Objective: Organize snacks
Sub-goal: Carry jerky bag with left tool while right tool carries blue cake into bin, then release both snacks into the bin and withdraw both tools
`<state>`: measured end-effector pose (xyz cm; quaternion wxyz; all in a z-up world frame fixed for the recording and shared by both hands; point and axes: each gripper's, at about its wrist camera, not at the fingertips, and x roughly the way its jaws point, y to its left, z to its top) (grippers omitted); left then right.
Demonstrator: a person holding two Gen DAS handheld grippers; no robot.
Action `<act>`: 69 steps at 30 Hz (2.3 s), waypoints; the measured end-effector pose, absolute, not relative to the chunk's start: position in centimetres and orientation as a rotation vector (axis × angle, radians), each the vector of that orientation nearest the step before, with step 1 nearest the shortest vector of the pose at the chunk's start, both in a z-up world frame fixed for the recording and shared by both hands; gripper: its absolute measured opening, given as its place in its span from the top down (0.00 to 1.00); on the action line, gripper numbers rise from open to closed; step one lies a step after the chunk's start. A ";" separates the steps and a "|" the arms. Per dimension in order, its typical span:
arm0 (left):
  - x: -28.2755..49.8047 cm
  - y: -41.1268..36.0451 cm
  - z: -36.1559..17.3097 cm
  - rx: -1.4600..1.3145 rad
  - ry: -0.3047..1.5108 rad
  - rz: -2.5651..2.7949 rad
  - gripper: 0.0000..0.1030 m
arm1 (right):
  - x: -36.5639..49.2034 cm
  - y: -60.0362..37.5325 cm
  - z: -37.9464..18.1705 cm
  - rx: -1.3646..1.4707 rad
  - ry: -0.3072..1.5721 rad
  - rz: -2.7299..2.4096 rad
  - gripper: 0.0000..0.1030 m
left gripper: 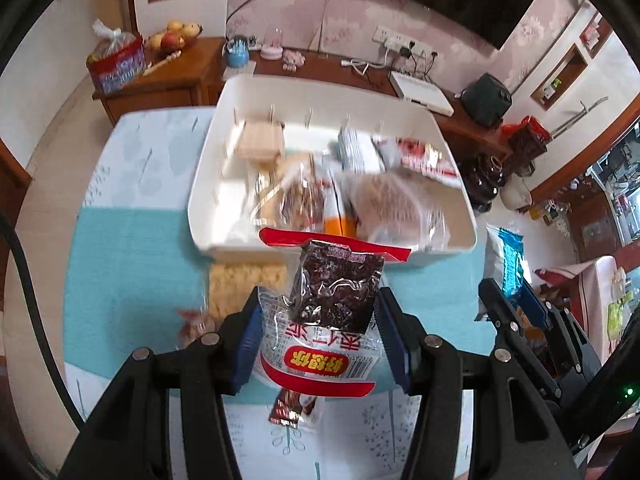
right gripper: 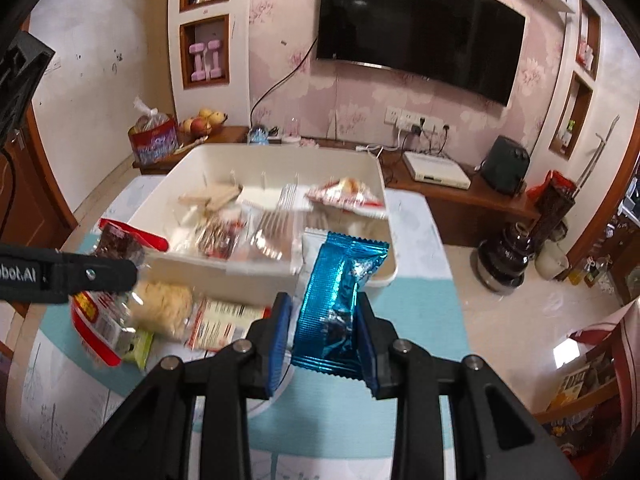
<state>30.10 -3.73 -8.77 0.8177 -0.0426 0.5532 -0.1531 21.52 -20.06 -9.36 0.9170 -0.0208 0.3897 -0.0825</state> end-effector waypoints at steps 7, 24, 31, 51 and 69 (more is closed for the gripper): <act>32.7 -3.7 -7.4 -0.120 1.124 -0.300 0.48 | 23.9 -21.8 -8.4 -0.058 0.761 -0.164 0.69; 37.0 -4.5 -11.4 -0.162 1.060 -0.238 0.47 | 28.6 -24.3 -12.4 -0.118 0.752 -0.078 0.69; 37.7 -4.9 -12.6 -0.150 1.089 -0.198 0.42 | 29.8 -25.4 -14.1 -0.083 0.813 -0.073 0.66; 34.6 -1.2 -10.4 -0.139 1.033 -0.175 0.42 | 28.2 -26.7 -13.5 0.090 0.896 -0.051 0.52; 31.0 5.9 -11.9 -0.088 1.099 -0.277 0.42 | 22.4 -20.5 -12.7 0.102 0.941 -0.144 0.52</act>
